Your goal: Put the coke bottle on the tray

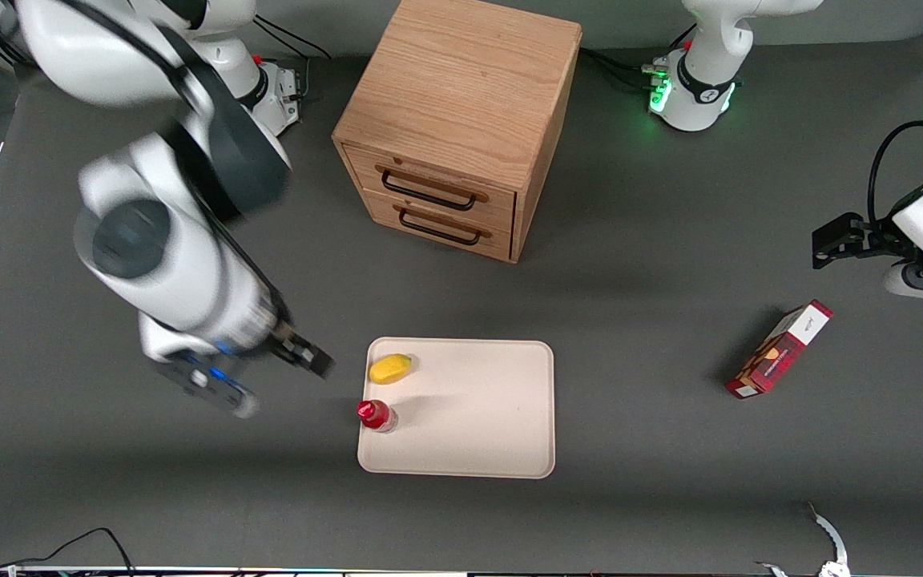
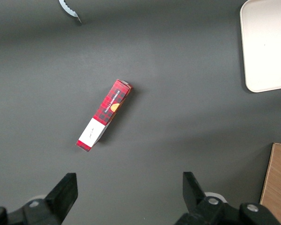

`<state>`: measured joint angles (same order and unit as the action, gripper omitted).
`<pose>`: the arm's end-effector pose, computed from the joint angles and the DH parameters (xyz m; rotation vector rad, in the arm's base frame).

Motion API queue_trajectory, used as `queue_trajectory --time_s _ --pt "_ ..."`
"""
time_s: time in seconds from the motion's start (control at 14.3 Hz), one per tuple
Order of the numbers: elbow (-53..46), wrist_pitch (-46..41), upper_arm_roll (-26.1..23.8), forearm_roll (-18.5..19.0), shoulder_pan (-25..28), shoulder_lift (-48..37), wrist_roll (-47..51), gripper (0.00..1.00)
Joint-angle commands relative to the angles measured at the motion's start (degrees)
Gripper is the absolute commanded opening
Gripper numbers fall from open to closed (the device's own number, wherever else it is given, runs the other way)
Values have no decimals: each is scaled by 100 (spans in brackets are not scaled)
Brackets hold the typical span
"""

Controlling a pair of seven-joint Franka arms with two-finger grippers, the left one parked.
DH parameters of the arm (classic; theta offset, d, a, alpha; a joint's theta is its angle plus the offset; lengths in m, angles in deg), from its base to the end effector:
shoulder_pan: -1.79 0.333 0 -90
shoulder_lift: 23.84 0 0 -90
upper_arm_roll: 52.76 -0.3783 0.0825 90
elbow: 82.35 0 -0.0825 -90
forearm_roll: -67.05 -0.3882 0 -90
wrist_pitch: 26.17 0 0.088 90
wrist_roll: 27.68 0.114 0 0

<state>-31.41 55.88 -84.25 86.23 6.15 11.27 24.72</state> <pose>0.6902 0.2594 0.6179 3.0503 -0.6508 0.0224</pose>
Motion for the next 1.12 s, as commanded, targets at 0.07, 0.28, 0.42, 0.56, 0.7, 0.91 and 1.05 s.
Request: queue_trajectory --time_s 0.07,0.28,0.42,0.56,0.7,0.91,1.05 --pt "775 -1128 -68 -677 -829 -1408 -1246 100" --pt "1836 -1201 1245 -1501 -875 -2461 -2520 100" --pt "2985 -650 2170 -2057 -831 -3217 -3354 100" --pt "4452 281 2481 -2094 -813 -3982 -3840 100" --pt "5763 1195 2613 -2103 -804 -4651 -3895 100" --pt "5885 1384 2631 -2103 -804 -4733 -3817 100" --pt "5673 1349 2744 -2103 -804 -4672 -3816 100"
